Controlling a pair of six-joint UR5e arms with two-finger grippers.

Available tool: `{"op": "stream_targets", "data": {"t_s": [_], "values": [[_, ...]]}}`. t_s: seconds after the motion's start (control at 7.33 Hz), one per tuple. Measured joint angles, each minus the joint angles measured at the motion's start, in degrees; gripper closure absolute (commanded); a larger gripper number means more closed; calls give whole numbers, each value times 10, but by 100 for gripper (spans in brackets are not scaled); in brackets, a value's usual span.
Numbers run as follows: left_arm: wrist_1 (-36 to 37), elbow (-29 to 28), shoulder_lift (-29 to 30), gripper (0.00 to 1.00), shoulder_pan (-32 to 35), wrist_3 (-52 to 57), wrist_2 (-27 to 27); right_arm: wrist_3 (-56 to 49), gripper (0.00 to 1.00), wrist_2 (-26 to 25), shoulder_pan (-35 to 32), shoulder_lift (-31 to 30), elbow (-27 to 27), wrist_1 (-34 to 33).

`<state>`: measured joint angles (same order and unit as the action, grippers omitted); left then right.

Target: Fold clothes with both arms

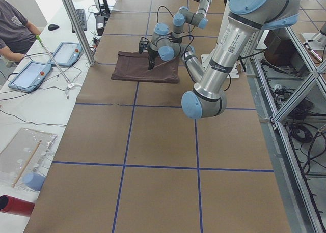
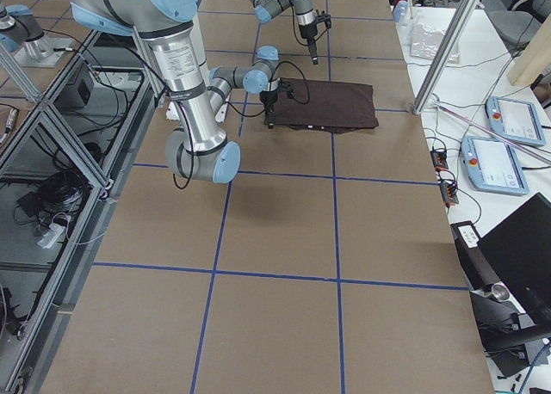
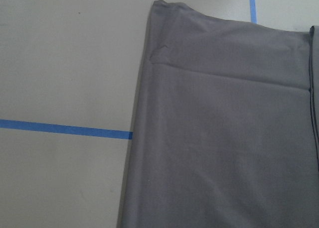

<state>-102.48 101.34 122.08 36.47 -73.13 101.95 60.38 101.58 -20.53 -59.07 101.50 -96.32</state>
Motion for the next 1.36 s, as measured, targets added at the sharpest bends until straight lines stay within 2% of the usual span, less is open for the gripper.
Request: {"op": "stream_targets", "data": {"t_s": [1.36], "values": [[0,0,0,0,0,1,-1,2,1,1,-5,3,-11,-4]]}}
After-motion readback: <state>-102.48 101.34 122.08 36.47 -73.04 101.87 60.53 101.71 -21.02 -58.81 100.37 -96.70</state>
